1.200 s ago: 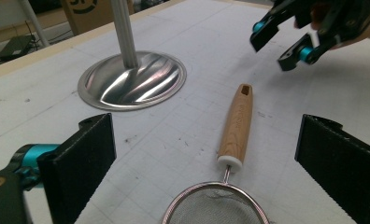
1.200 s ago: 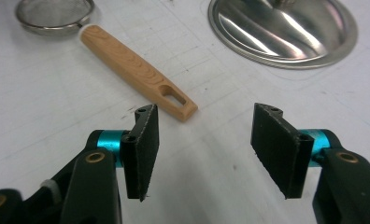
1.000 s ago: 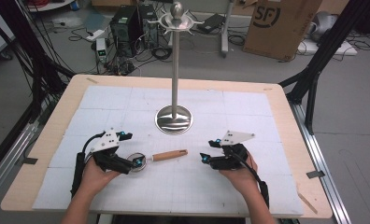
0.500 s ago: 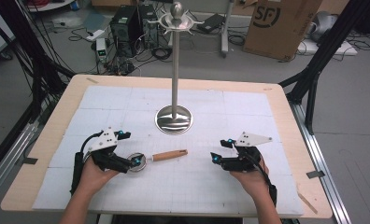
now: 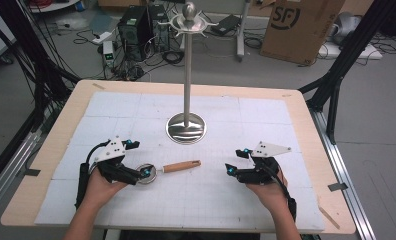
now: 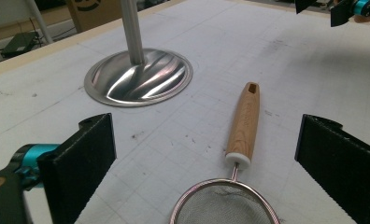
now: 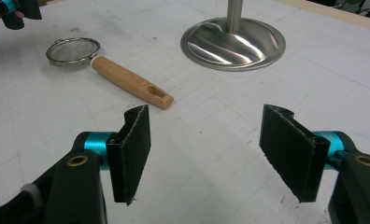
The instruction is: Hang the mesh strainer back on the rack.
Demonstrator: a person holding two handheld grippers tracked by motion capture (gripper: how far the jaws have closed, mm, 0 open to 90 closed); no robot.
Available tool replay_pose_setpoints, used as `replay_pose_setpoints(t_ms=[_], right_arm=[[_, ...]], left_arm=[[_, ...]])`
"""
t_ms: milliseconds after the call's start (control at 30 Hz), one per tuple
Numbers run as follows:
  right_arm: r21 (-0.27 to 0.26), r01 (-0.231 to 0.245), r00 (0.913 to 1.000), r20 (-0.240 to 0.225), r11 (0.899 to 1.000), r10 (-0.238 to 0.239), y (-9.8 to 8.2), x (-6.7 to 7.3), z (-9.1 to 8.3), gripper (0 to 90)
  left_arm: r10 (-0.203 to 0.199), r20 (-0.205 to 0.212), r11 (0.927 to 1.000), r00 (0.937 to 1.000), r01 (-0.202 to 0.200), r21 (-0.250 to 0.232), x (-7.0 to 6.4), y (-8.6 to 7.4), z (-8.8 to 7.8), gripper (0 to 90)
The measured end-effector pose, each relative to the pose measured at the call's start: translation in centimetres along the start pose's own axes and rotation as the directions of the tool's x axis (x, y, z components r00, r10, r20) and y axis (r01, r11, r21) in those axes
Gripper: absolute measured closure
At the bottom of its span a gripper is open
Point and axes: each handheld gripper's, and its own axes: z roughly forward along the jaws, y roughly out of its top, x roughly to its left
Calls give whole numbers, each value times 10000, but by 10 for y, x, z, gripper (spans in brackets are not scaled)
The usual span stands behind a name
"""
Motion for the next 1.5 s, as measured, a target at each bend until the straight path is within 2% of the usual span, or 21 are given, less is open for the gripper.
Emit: replay_pose_setpoints(t_ms=[233, 433, 600, 767, 800, 867, 967, 1000, 1067, 1133, 1167, 1267, 1333, 1400, 1433, 1500], right_arm=[[5, 32, 10000, 5, 10000, -32, -1, 0, 0, 333], [-29, 62, 10000, 0, 10000, -62, -1, 0, -2, 333], [-55, 79, 10000, 8, 10000, -79, -1, -1, -4, 332], [-204, 3, 10000, -3, 9998, -3, 0, -2, -6, 332], [-217, 36, 10000, 5, 9998, -35, 0, -3, -6, 332], [-215, 20, 10000, -2, 9998, -20, 0, -3, -7, 332], [-223, 10, 10000, -38, 9998, -11, 0, -3, -6, 332], [-220, 25, 10000, -33, 9998, -26, 0, -3, -6, 332], [-221, 0, 10000, -41, 9998, -1, 0, -3, -6, 332], [-215, -20, 10000, -46, 9998, 19, 0, -3, -6, 332], [-190, -17, 10000, -73, 9998, 15, 0, -2, -6, 332], [-192, 30, 10000, -84, 9998, -31, 0, -3, -6, 333], [-217, 5, 10000, -79, 9998, -6, 0, -3, -6, 332], [-238, -12, 10000, -82, 9997, 10, 0, -3, -6, 332], [-247, -39, 9999, -93, 9997, 37, 0, -3, -6, 332], [-247, -37, 9999, -117, 9997, 34, 0, -3, -6, 333]], left_arm=[[61, 28, 10000, 10000, -61, -52, -3, 1, 1, 59], [-46, 172, 9999, 9998, 44, 130, -6, 0, 5, 59], [-26, 277, 9992, 9996, 14, 407, -9, 2, 15, 59], [-2, 432, 9952, 9991, -40, 978, -11, 5, 32, 59], [-107, 577, 9922, 9983, 34, 1243, -11, 6, 37, 59], [-79, 845, 9868, 9964, -59, 1620, -12, 9, 44, 59], [-20, 1130, 9798, 9936, -206, 1991, -13, 13, 52, 63], [-7, 1222, 9779, 9925, -248, 2074, -14, 14, 55, 91], [232, 1390, 9665, 9900, -577, 2501, -15, 15, 60, 176], [376, 1573, 9599, 9868, -795, 2690, -17, 17, 64, 175], [429, 1565, 9591, 9867, -846, 2703, -17, 18, 66, 177], [491, 1562, 9504, 9865, -942, 2963, -17, 19, 71, 188], [529, 1581, 9395, 9860, -1028, 3267, -18, 18, 75, 210], [659, 1606, 9240, 9848, -1210, 3627, -18, 18, 79, 229], [683, 1637, 9191, 9841, -1258, 3733, -18, 18, 80, 261], [696, 1708, 9025, 9828, -1350, 4090, -18, 18, 83, 274]])
